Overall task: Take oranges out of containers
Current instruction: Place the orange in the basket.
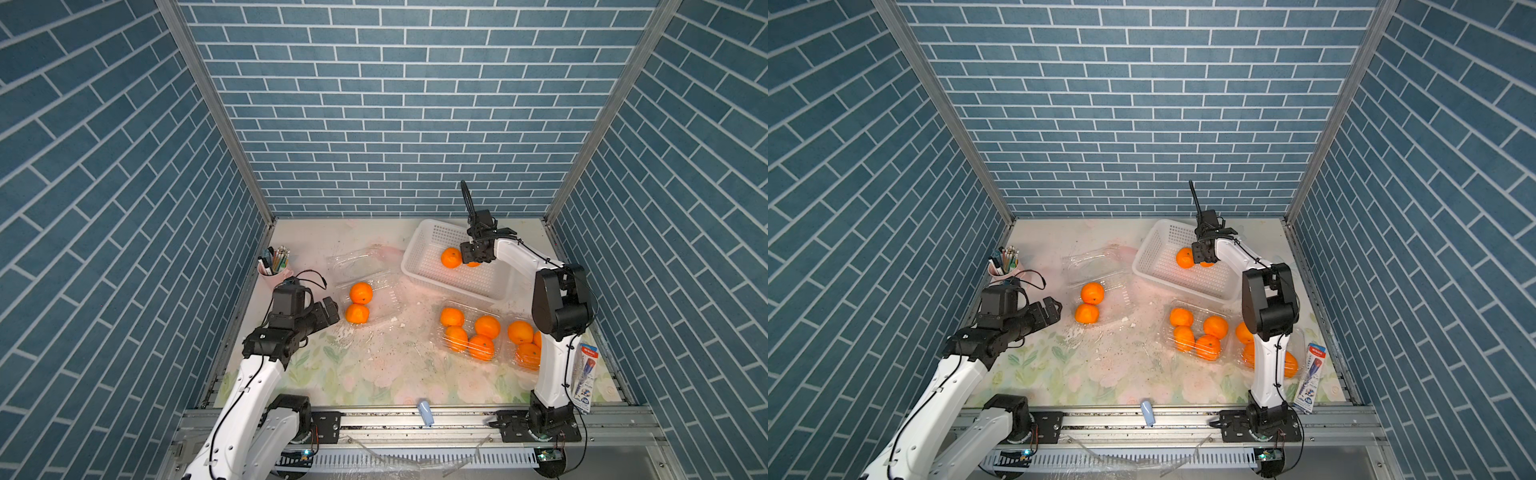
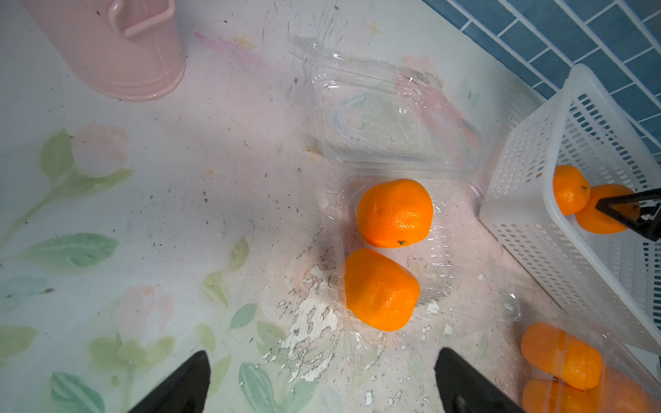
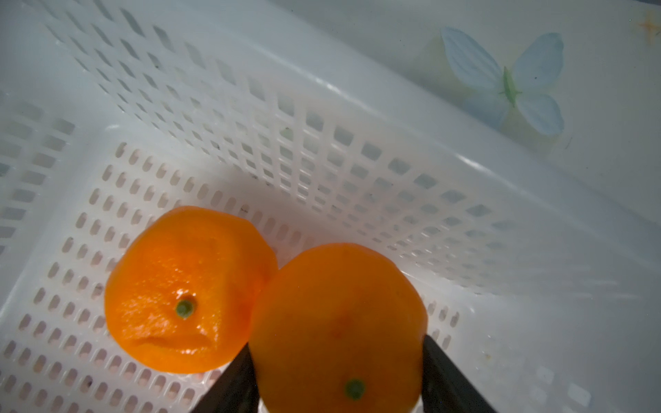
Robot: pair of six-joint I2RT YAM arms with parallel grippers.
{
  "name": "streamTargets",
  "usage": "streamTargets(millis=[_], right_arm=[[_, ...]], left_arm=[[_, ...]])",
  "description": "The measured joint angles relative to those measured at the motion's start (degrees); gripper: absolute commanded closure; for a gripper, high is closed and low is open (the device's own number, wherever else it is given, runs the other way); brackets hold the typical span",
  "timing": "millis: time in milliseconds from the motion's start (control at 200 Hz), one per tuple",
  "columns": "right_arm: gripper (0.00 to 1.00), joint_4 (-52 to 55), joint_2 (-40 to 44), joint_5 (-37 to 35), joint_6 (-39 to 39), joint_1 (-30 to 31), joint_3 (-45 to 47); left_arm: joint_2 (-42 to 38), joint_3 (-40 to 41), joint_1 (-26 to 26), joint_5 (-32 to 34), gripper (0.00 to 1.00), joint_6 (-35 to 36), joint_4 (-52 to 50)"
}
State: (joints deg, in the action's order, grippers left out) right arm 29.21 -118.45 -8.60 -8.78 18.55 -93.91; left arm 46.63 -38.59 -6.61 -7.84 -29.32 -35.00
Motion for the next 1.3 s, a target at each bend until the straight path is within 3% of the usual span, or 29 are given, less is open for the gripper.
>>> streamTargets(millis=[295,445,770,1040,1300], right_arm=[[0.42,-1.0,-1.4,0.5,0.0,-1.0,0.2],[0.21,-0.6,-1.5,0.4,-0.5,-1.2,0.1],[0.02,3.1,-1.7,0.4,-1.5,-1.2,-0.2],[0.01,5.4,7.0,3.7,-3.2,-1.2,0.7],[0.04,2.0,22.4,9.1,-6.0,-0.7,11.9]], left_arm=[[2.6,-2.8,0.0,-0.5,0.01,0.4,-1.1],[4.5,-3.3,-0.1,-2.2,0.01,0.8,-1.1],[10.9,-6.1,-7.2,-2.2,0.01,2.8,-0.3],[18.8,-11.5,-11.8,1.6,0.01,5.4,-0.3],[27.8,-18.9,-13.7,5.2,0.01,8.5,-1.4]])
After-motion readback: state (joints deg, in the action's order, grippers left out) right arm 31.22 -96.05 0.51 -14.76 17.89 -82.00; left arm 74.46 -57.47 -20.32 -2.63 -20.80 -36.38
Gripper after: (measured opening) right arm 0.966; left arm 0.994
